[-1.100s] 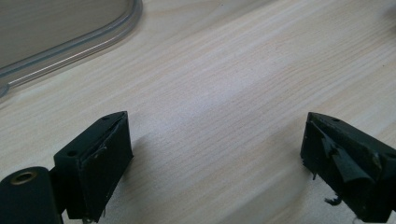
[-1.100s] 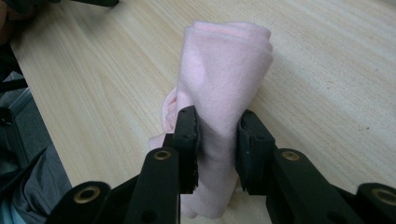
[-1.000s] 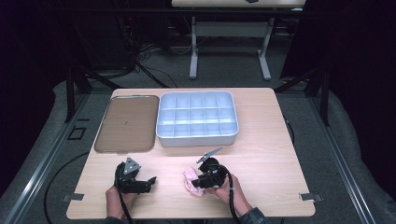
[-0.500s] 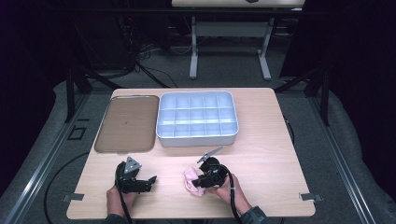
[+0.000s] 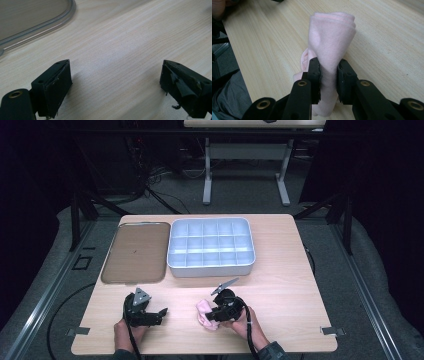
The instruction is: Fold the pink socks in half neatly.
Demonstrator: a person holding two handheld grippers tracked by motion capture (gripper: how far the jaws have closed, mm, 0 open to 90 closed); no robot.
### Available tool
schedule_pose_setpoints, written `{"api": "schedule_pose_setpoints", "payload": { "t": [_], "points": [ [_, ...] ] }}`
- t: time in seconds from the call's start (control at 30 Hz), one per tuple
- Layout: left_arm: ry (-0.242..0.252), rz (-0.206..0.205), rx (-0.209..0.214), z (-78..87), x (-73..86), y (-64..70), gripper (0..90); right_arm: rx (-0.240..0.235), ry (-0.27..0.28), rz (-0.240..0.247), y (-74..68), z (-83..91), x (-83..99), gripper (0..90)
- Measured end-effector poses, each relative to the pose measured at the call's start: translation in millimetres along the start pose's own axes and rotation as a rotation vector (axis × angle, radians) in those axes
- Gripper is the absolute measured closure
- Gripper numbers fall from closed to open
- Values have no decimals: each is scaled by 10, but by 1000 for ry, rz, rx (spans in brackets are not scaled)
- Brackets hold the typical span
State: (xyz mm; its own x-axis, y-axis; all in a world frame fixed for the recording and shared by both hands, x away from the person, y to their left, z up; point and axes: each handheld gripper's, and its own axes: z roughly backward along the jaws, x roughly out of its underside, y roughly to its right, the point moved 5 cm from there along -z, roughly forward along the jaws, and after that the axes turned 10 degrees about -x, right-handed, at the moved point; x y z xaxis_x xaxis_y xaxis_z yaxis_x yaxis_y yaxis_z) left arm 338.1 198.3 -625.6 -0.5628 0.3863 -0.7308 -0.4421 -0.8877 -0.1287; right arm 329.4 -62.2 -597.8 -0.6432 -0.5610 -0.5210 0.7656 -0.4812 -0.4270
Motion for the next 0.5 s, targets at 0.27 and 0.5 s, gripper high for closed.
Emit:
{"api": "schedule_pose_setpoints", "payload": {
  "t": [0.27,0.5],
  "points": [
    [4,2,5,5,0,7,119,-2,-1,10,-15,8,2,753],
    [4,1,5,2,-2,5,119,-13,4,11,-8,3,-2,753]
  ]
}}
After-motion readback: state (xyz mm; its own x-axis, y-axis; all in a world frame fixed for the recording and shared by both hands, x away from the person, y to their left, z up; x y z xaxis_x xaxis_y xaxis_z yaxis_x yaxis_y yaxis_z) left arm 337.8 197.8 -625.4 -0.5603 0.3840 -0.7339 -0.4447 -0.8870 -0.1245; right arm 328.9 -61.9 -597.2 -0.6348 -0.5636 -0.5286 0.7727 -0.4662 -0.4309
